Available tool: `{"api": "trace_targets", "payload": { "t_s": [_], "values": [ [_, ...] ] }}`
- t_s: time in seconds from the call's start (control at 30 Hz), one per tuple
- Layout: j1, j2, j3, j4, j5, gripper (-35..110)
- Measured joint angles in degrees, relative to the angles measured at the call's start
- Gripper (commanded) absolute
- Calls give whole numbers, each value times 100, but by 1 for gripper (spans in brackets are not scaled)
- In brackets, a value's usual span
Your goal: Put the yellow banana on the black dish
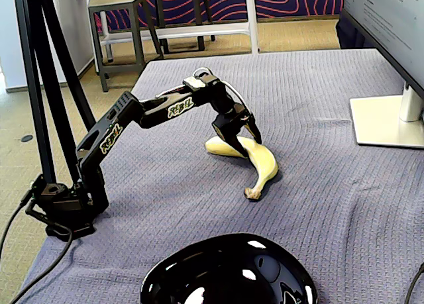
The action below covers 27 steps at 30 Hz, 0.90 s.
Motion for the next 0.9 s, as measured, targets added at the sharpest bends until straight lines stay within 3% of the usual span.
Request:
{"api": "trace_targets", "payload": {
  "t_s": [0.9],
  "values": [
    [-97, 1283, 26, 264, 149, 0]
  ]
}}
